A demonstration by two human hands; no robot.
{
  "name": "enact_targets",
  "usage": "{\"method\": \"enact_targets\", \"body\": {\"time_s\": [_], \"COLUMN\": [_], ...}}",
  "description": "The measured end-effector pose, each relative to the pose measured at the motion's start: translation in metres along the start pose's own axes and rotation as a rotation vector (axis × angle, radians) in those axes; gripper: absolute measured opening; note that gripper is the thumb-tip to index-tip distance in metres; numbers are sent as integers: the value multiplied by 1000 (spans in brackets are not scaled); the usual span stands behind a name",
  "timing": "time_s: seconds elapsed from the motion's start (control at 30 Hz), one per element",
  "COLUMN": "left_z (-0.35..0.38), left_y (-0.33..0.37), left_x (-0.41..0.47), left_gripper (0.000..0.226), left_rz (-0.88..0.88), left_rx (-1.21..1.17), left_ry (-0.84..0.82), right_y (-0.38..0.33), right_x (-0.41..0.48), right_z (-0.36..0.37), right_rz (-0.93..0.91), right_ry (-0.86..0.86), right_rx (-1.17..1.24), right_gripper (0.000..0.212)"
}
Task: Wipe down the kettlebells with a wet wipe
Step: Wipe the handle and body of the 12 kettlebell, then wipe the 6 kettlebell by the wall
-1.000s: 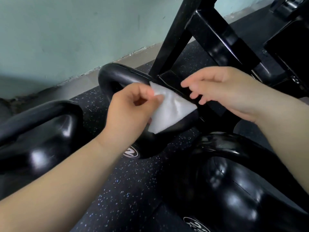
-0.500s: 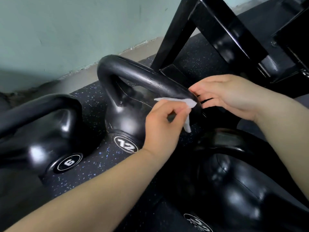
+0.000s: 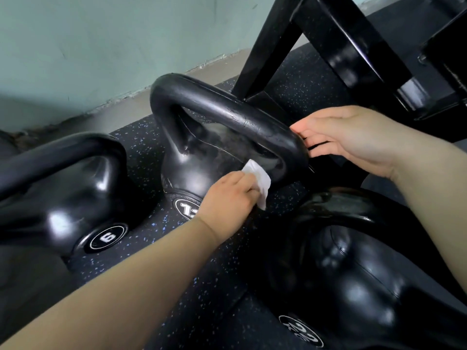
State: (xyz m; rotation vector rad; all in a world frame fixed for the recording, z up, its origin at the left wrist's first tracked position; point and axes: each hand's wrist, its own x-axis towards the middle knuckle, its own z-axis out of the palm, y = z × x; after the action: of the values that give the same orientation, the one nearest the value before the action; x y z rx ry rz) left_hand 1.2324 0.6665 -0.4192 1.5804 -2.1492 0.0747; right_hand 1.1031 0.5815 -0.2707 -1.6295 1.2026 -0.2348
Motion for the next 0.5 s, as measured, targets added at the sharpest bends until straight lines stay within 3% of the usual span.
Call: {"method": "enact_targets", "body": {"time_s": [0.1,0.17,0.23,0.33,0.37,0.43,0.5], "left_z": [-23,-46,-71,-107,-115,-129,-137], "left_y": [-7,-14,-22,-33,-37,-45,-54], "left_x": [-7,-8,-15,-33,-42,-57,-70], "left_gripper": [12,12,16,14,14,10,6], "left_rz": [-113,-274,-392,-478,-511,-573,-570], "left_rx": [-314,-598,-773,-886,-905,-907,-836], "left_ry": [-168,-195,-150,10,67,162,243], "right_y": [-4,-15,-29,-41,-42,-41,-39], "right_x": [-1,-6,-13,-18,-18,-12,-3], "right_z": [5,10,21,50,63,91,122], "right_rz": [-115,-294,-428,-427,-383,-306,-265], "right_ry": [187,368,382,131,8,-207,-321], "right_rx": [-143,-232,-235,-192,-197,-245,-213], "right_gripper": [22,26,31,27,34,67,68]}}
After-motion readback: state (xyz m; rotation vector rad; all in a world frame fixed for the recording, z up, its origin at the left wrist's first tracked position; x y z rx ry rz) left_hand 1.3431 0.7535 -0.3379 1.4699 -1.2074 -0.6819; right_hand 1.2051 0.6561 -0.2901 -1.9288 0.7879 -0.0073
